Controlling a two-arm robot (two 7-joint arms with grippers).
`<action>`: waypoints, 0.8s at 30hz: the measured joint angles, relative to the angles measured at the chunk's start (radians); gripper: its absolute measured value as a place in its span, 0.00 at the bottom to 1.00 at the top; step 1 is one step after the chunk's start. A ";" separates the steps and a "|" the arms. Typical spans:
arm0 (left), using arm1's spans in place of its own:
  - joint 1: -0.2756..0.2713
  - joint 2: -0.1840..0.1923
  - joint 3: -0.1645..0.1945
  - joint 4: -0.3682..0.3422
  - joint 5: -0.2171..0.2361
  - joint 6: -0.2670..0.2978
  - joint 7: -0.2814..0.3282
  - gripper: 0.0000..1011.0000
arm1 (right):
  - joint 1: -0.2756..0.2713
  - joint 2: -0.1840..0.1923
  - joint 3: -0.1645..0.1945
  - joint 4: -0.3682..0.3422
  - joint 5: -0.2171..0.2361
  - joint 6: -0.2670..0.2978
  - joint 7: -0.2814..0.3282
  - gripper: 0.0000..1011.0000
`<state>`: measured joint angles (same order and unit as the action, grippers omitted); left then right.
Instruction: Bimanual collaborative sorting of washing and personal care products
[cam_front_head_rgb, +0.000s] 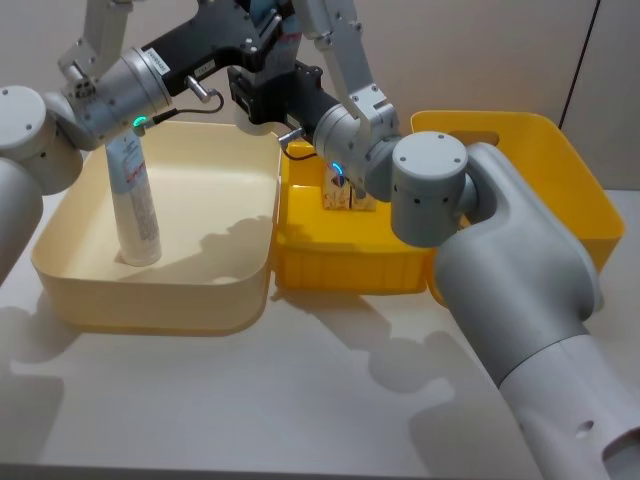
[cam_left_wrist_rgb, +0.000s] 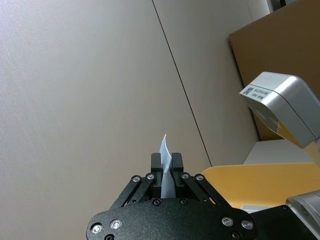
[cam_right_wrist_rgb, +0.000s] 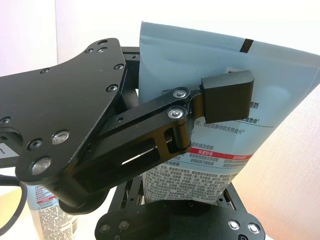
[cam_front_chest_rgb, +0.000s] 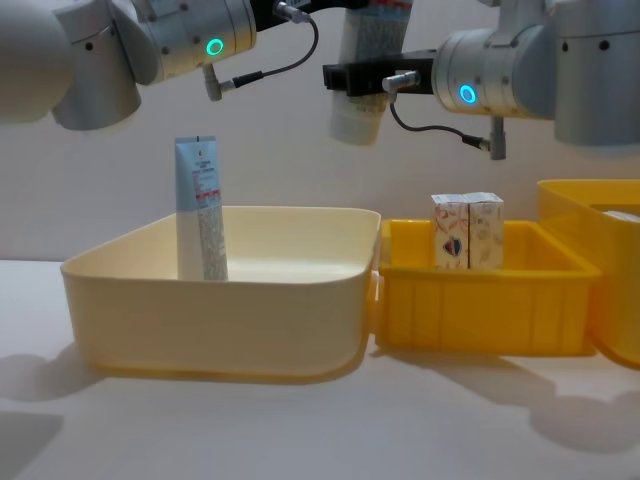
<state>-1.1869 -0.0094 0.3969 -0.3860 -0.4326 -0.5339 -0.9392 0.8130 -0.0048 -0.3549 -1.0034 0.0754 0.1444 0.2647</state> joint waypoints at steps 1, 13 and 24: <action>0.000 0.000 0.000 0.000 0.000 0.000 0.000 0.12 | 0.000 0.000 0.000 0.000 0.000 0.000 0.000 0.49; 0.000 0.000 0.000 0.000 0.000 0.000 0.000 0.12 | 0.000 0.000 0.000 0.000 0.000 0.000 0.000 0.49; 0.000 0.000 0.000 0.000 0.000 0.000 0.000 0.17 | 0.000 0.000 0.000 0.000 0.000 0.000 0.000 0.49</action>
<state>-1.1869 -0.0095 0.3970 -0.3859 -0.4326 -0.5338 -0.9395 0.8128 -0.0048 -0.3550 -1.0034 0.0753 0.1445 0.2647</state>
